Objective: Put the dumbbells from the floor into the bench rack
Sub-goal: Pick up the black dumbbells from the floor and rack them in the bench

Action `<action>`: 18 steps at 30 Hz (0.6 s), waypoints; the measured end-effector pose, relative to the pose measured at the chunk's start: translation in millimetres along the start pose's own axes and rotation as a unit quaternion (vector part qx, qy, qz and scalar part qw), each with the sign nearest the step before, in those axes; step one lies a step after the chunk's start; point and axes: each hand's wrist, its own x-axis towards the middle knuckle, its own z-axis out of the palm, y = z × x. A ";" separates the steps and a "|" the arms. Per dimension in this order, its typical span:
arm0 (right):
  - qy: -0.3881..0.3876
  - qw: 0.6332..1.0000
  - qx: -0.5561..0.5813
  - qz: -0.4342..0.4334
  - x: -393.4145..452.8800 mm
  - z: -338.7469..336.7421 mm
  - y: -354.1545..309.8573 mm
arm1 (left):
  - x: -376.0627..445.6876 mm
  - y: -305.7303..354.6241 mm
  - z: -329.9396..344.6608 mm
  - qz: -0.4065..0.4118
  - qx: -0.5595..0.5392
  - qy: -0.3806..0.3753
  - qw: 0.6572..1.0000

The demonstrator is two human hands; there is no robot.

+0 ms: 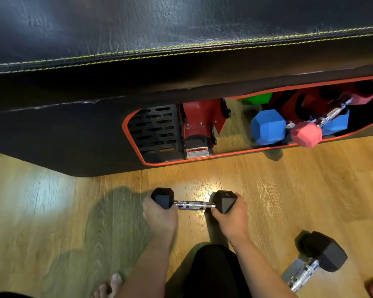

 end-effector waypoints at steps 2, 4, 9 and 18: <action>0.010 1.000 0.015 -0.005 5.5 -2.8 -0.8 | 0.3 7.8 1.9 0.008 -0.008 -0.004 1.000; 0.026 0.999 0.029 -0.016 13.7 -9.0 -5.3 | 2.3 18.8 5.0 0.008 -0.024 -0.007 1.000; 0.080 0.992 0.034 -0.087 36.9 -34.7 -48.0 | 16.0 61.8 14.5 0.051 -0.042 -0.001 0.998; 0.099 0.981 0.015 -0.167 85.9 -55.6 -132.9 | 60.6 129.9 13.8 0.079 -0.084 -0.017 0.993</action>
